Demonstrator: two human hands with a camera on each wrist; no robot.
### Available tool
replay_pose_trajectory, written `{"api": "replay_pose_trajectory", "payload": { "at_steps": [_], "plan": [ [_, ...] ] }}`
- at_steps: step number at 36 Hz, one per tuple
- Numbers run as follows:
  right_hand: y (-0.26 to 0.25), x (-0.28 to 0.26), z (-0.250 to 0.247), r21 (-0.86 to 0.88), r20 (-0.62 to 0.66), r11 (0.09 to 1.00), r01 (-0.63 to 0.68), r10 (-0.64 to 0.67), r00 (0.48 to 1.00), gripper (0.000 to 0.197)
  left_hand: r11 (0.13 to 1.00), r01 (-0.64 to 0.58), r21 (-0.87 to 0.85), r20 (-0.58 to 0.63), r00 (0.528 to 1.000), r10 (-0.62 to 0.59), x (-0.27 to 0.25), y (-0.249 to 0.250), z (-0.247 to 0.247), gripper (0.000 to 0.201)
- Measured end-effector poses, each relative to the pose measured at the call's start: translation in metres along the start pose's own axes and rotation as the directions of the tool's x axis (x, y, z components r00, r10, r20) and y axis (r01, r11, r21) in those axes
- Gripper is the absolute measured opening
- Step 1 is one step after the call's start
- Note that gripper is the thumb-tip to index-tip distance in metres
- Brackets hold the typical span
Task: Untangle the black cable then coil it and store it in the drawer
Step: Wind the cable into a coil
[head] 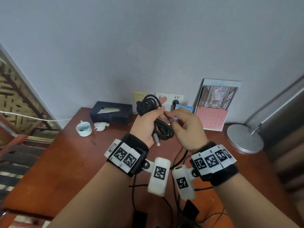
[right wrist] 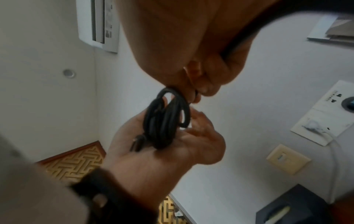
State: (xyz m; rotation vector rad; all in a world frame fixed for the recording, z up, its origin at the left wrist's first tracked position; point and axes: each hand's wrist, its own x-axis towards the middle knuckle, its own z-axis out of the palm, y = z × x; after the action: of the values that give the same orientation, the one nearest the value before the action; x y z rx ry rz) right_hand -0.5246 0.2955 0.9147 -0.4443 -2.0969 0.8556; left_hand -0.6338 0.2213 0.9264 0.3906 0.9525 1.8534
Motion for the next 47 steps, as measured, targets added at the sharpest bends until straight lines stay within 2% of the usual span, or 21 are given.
{"api": "replay_pose_trajectory", "payload": {
  "at_steps": [4, 6, 10, 12, 14, 16, 17, 18, 21, 25, 29, 32, 34, 36, 38, 40, 42, 43, 45, 47],
  "plan": [
    [-0.002, 0.002, -0.001, 0.065, 0.157, 0.997, -0.041, 0.030, 0.987, 0.034, 0.999, -0.036, -0.032, -0.035, 0.999, 0.035, 0.001, 0.004, 0.001, 0.019],
    [-0.004, 0.002, -0.002, 0.108, 0.251, 0.991, -0.083, 0.053, 0.966, 0.036, 0.999, -0.012, -0.047, -0.037, 0.999, 0.010, 0.001, 0.005, 0.002, 0.032],
    [-0.010, 0.003, -0.007, 0.204, 0.328, 0.965, -0.166, 0.092, 0.940, 0.033, 0.997, 0.071, -0.019, 0.019, 0.997, -0.071, -0.002, 0.004, 0.001, 0.069],
    [-0.015, 0.004, -0.007, 0.213, 0.368, 0.956, -0.204, 0.115, 0.923, 0.036, 0.993, 0.098, -0.067, 0.021, 0.995, -0.097, -0.001, 0.003, -0.002, 0.075],
    [-0.018, 0.005, -0.005, 0.223, 0.376, 0.942, -0.251, 0.154, 0.914, 0.039, 0.988, 0.071, -0.140, -0.025, 0.997, -0.075, 0.001, 0.005, -0.003, 0.061],
    [-0.016, 0.005, -0.002, 0.233, 0.322, 0.917, -0.324, 0.242, 0.915, 0.031, 0.982, 0.036, -0.188, -0.064, 0.997, -0.049, 0.004, 0.006, -0.002, 0.025],
    [-0.015, 0.005, -0.001, 0.245, 0.282, 0.900, -0.360, 0.289, 0.915, 0.024, 0.977, 0.022, -0.211, -0.079, 0.996, -0.039, 0.004, 0.007, -0.001, 0.013],
    [-0.013, 0.005, 0.000, 0.251, 0.244, 0.891, -0.377, 0.319, 0.916, 0.021, 0.971, 0.008, -0.237, -0.089, 0.996, -0.030, 0.003, 0.008, 0.000, 0.010],
    [-0.006, 0.003, -0.001, 0.145, 0.189, 0.935, -0.323, 0.294, 0.937, 0.030, 0.966, -0.054, -0.255, -0.118, 0.993, 0.024, 0.004, 0.009, 0.001, 0.013],
    [0.002, -0.003, -0.002, 0.044, 0.224, 0.950, -0.309, 0.292, 0.930, 0.034, 0.959, -0.156, -0.238, -0.212, 0.972, 0.106, 0.006, 0.016, 0.003, 0.018],
    [0.006, -0.006, 0.000, 0.107, 0.278, 0.913, -0.393, 0.352, 0.894, 0.029, 0.948, -0.227, -0.224, -0.259, 0.951, 0.167, 0.013, 0.030, 0.000, 0.021],
    [0.008, -0.011, -0.002, 0.250, 0.284, 0.841, -0.480, 0.410, 0.867, 0.030, 0.934, -0.288, -0.210, -0.286, 0.932, 0.223, 0.015, 0.040, -0.003, 0.022],
    [0.010, -0.012, -0.002, 0.321, 0.326, 0.783, -0.532, 0.436, 0.839, 0.030, 0.927, -0.336, -0.165, -0.322, 0.907, 0.272, 0.018, 0.046, -0.007, 0.021],
    [0.010, -0.012, -0.003, 0.316, 0.403, 0.762, -0.565, 0.432, 0.807, 0.029, 0.921, -0.380, -0.081, -0.364, 0.872, 0.328, 0.020, 0.051, -0.010, 0.020],
    [0.010, -0.012, -0.003, 0.259, 0.452, 0.799, -0.542, 0.396, 0.799, 0.023, 0.911, -0.409, 0.048, -0.375, 0.838, 0.396, 0.021, 0.053, -0.010, 0.018],
    [0.010, -0.012, -0.004, 0.130, 0.460, 0.873, -0.470, 0.367, 0.809, 0.020, 0.877, -0.409, 0.253, -0.332, 0.814, 0.476, 0.019, 0.053, -0.010, 0.014],
    [0.010, -0.009, -0.008, -0.070, 0.459, 0.949, -0.308, 0.305, 0.835, 0.022, 0.779, -0.359, 0.514, -0.259, 0.801, 0.540, 0.016, 0.050, -0.011, 0.011],
    [0.009, -0.007, -0.010, -0.152, 0.472, 0.964, -0.217, 0.264, 0.841, 0.023, 0.714, -0.333, 0.616, -0.230, 0.790, 0.568, 0.016, 0.046, -0.013, 0.020],
    [0.007, -0.003, -0.014, -0.257, 0.521, 0.963, -0.085, 0.212, 0.827, 0.021, 0.639, -0.328, 0.696, -0.188, 0.775, 0.603, 0.015, 0.041, -0.016, 0.033],
    [0.004, 0.001, -0.016, -0.320, 0.578, 0.947, 0.036, 0.165, 0.799, 0.012, 0.591, -0.342, 0.730, -0.147, 0.767, 0.625, 0.014, 0.039, -0.015, 0.025]
  ]
}}
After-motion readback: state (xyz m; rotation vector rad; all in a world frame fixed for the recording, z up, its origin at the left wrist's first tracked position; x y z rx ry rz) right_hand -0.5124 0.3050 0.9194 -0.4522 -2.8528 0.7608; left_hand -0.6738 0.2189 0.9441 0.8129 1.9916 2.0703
